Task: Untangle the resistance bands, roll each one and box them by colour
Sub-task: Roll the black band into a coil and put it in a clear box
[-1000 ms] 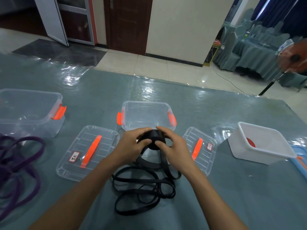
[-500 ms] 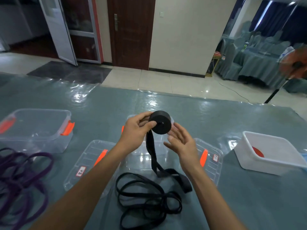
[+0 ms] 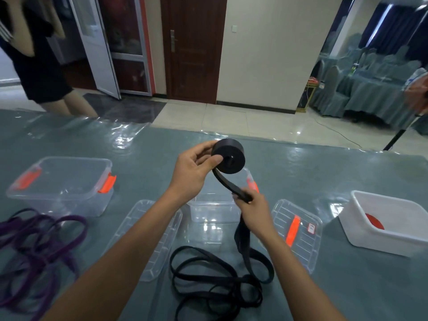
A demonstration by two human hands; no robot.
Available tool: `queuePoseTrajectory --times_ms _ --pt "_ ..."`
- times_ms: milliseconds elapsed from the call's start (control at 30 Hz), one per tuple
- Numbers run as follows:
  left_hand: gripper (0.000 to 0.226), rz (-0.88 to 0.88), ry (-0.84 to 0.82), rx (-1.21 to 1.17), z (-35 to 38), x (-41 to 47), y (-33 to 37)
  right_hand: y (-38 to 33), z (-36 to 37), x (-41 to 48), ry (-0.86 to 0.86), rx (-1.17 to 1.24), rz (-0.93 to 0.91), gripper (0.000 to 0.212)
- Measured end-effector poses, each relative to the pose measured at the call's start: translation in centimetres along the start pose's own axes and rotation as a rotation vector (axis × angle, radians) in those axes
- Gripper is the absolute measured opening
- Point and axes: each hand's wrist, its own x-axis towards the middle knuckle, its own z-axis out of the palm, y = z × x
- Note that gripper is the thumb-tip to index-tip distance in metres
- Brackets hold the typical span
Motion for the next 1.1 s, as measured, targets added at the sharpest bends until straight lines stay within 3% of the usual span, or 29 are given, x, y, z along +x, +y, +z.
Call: queuePoseTrajectory --times_ms 100,167,333,400,467,633,733,833,967,1100 --pt "0.036 0.008 0.019 -0.010 -0.7 -0.2 -0.2 -1.0 -2.4 0.9 0.133 -0.030 -0.076 0.029" --pt "0.035 0.011 0.029 -0.015 -0.9 -0.4 -0.6 -1.0 -2.7 0.6 0.134 -0.068 -0.106 0.023" --pt "0.035 -0.035 0.003 0.002 -0.7 -0.9 -2.7 1.6 -0.6 -1.7 -0.187 -0.249 -0.037 0.015" --pt "0.036 -0.075 -0.021 0.044 -0.9 -1.4 -3.9 2.1 -0.1 -2.4 -0.275 -0.250 0.001 0.037" --pt "0.035 -0.111 -0.062 0.088 -1.3 -2.0 -5.0 1.8 0.0 -2.8 -0.248 -0.237 -0.010 0.057" --pt "0.031 -0.122 -0.281 0.354 -2.4 -3.8 -6.4 -1.5 -0.4 -3.0 -0.115 -0.001 -0.093 0.056" --pt "0.032 -0.071 -0.420 0.488 -2.3 -4.6 -6.9 -2.7 -0.3 -3.1 -0.167 -0.099 -0.178 0.049" --pt "0.034 -0.060 -0.447 0.517 -2.2 -5.3 -7.1 -2.5 -0.2 -3.0 -0.162 -0.134 -0.188 0.040" --pt "0.036 -0.102 -0.322 0.423 -2.3 -6.2 -7.4 -1.7 -0.2 -3.1 -0.108 0.019 -0.102 0.037" --pt "0.035 -0.190 -0.214 0.236 -2.3 -7.1 -7.3 -1.3 -0.2 -3.4 -0.091 0.452 0.098 0.037"
